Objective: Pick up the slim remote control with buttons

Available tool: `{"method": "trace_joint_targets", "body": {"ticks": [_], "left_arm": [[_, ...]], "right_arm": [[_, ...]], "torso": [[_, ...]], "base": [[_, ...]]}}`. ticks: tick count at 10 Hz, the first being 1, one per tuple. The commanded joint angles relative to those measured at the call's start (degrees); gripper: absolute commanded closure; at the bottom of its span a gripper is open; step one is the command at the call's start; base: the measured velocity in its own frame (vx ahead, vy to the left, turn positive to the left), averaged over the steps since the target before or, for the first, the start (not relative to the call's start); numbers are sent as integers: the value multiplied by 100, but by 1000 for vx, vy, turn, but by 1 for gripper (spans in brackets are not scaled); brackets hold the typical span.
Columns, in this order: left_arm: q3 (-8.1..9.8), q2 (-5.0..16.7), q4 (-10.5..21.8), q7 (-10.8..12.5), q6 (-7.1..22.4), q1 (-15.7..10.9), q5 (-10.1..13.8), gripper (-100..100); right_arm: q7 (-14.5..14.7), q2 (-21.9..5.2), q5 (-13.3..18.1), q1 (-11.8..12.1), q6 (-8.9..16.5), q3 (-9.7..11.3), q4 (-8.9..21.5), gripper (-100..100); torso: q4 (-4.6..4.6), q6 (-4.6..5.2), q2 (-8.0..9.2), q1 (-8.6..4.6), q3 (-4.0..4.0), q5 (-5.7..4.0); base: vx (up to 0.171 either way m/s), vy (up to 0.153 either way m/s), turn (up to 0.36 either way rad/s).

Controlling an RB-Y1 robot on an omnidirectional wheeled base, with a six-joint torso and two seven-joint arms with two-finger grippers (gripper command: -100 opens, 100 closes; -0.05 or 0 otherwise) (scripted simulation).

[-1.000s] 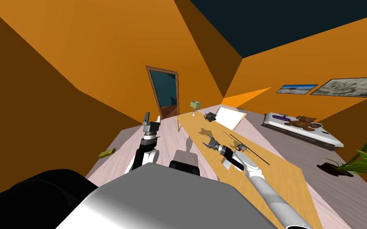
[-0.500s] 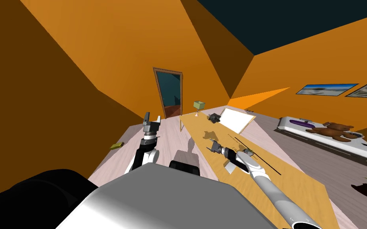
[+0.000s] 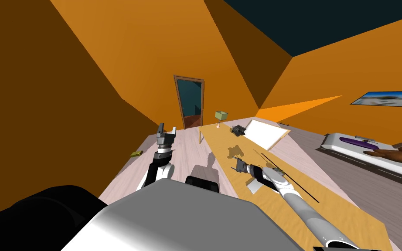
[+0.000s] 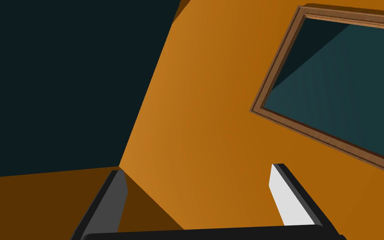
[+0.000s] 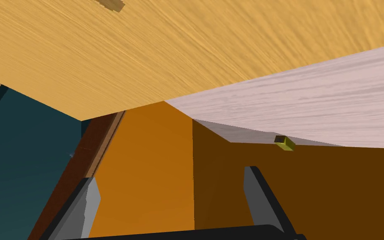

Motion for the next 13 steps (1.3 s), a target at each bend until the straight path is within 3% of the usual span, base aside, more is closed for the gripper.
{"method": "trace_joint_targets", "body": {"ticks": [1,3,4,6,7,8,9,10,13], "left_arm": [[0,0,0,0,0,0,0,0],[0,0,0,0,0,0,0,0],[0,0,0,0,0,0,0,0],[0,0,0,0,0,0,0,0],[0,0,0,0,0,0,0,0],[0,0,0,0,0,-1,0,0],[0,0,0,0,0,0,0,0],[0,0,0,0,0,-1,0,0],[0,0,0,0,0,0,0,0]], "right_arm": [[220,-89,286,-122,-35,126,286,-100],[220,-89,341,-122,-35,126,433,-100],[395,-192,610,-211,-68,240,662,-100],[395,-192,640,-211,-68,240,762,-100],[564,-285,918,-293,-97,351,950,-100],[564,-285,925,-293,-97,351,1075,-100],[726,-371,1180,-366,-123,458,1213,-100],[726,-371,1195,-366,-123,458,1371,-100],[1024,-523,1680,-489,-161,658,1908,-100]], "torso": [[0,0,0,0,0,0],[1,-2,2,-3,1,0],[0,0,-1,0,-1,0],[1,-1,3,-6,2,-1],[0,0,-2,-1,-1,0],[0,-7,0,-2,0,0],[1,1,3,-5,2,0],[2,-4,6,-6,4,0],[2,2,7,-10,4,-1]], "base": [[-27,-16,222],[-24,-26,63],[-38,-30,208],[-24,-30,63],[-32,-26,256],[-38,-35,114],[-48,-34,179],[-44,-39,93],[-48,-42,159]]}}
